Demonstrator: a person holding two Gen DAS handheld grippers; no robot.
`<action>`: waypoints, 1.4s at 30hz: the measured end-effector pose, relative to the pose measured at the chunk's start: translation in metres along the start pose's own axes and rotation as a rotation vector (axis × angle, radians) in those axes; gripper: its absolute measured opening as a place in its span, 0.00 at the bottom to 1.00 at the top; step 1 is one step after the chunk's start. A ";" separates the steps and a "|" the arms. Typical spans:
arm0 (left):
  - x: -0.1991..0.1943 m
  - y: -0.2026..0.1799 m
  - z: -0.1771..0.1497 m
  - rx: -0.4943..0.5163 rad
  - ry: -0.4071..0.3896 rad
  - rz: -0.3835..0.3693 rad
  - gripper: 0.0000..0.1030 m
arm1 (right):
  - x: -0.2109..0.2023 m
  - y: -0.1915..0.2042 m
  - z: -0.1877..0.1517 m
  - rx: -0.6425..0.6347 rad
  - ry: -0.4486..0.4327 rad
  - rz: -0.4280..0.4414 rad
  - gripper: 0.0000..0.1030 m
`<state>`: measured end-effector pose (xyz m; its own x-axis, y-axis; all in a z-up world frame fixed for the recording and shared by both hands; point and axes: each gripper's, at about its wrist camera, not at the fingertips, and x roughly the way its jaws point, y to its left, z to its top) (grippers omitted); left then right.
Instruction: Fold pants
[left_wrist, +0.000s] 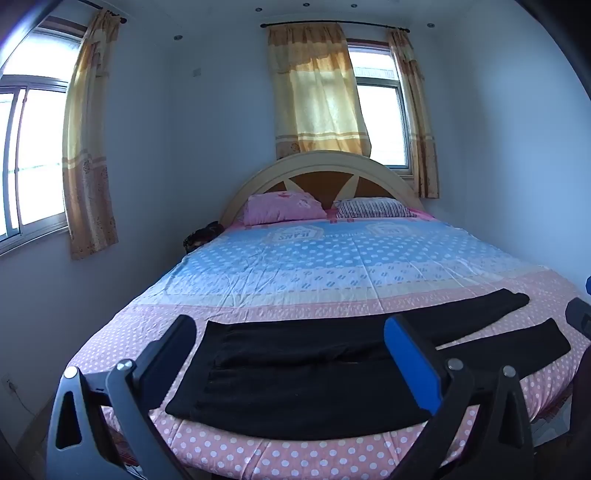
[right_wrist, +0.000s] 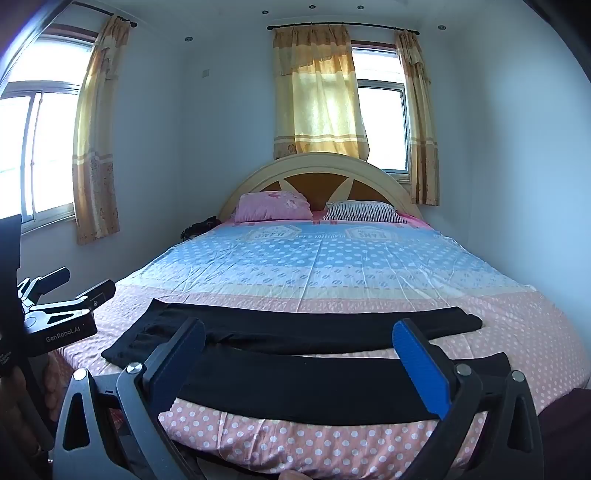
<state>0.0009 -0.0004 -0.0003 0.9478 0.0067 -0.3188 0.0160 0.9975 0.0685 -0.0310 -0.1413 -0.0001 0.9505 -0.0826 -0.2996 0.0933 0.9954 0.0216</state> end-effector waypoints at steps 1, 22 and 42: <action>0.001 0.000 0.000 0.002 0.001 0.002 1.00 | 0.002 0.000 -0.003 0.001 0.000 0.000 0.99; 0.002 0.000 -0.003 0.008 0.001 0.004 1.00 | 0.003 -0.002 -0.001 0.009 0.001 -0.009 0.99; 0.003 0.000 -0.002 0.006 0.006 0.006 1.00 | 0.004 -0.002 -0.002 0.010 0.002 -0.009 0.99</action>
<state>0.0027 -0.0003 -0.0035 0.9460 0.0129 -0.3238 0.0123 0.9971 0.0756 -0.0281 -0.1436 -0.0034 0.9491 -0.0918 -0.3013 0.1051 0.9941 0.0279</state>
